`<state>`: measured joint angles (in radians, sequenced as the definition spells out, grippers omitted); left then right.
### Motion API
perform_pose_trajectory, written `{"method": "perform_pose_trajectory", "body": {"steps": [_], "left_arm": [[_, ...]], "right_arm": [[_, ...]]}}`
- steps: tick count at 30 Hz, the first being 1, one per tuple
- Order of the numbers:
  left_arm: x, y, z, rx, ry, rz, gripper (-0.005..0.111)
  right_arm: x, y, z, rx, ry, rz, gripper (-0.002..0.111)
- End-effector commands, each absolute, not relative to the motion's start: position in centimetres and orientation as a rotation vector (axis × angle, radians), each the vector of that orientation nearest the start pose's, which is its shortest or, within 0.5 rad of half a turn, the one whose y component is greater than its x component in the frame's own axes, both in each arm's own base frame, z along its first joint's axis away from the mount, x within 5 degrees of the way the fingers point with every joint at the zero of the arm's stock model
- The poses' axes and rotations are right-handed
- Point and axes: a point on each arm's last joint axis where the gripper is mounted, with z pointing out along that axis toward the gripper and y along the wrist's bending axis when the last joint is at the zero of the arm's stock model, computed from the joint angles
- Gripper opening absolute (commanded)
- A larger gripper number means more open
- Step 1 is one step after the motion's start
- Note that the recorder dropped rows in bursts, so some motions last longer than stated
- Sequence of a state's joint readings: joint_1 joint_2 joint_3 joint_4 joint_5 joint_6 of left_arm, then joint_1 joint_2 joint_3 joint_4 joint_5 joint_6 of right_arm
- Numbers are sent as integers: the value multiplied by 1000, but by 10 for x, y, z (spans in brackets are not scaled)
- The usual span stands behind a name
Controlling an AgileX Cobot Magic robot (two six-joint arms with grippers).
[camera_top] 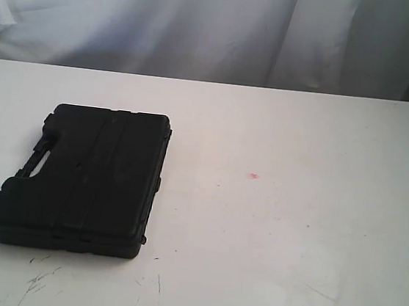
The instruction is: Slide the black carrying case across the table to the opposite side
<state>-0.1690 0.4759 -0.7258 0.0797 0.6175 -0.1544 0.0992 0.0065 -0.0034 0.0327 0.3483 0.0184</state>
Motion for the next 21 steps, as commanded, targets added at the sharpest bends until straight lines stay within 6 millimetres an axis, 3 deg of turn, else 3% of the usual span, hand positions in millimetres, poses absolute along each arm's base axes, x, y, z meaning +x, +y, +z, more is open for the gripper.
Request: {"method": "perform_pose_trajectory", "body": {"steps": [1, 6, 11, 14, 21], "left_arm": [[81, -5, 361, 68, 1882, -52, 0], [81, -2, 342, 15, 1880, -34, 0], [68, 5, 290, -208, 1857, -50, 0], [57, 5, 265, -223, 1835, -56, 0], [52, 4, 241, -226, 1778, -81, 0]], "right_arm": [[53, 6, 182, -60, 1829, 96, 0], [53, 6, 182, -60, 1829, 96, 0], [53, 6, 182, -60, 1829, 96, 0], [53, 6, 182, -60, 1829, 96, 0], [53, 6, 182, -60, 1829, 96, 0]]}}
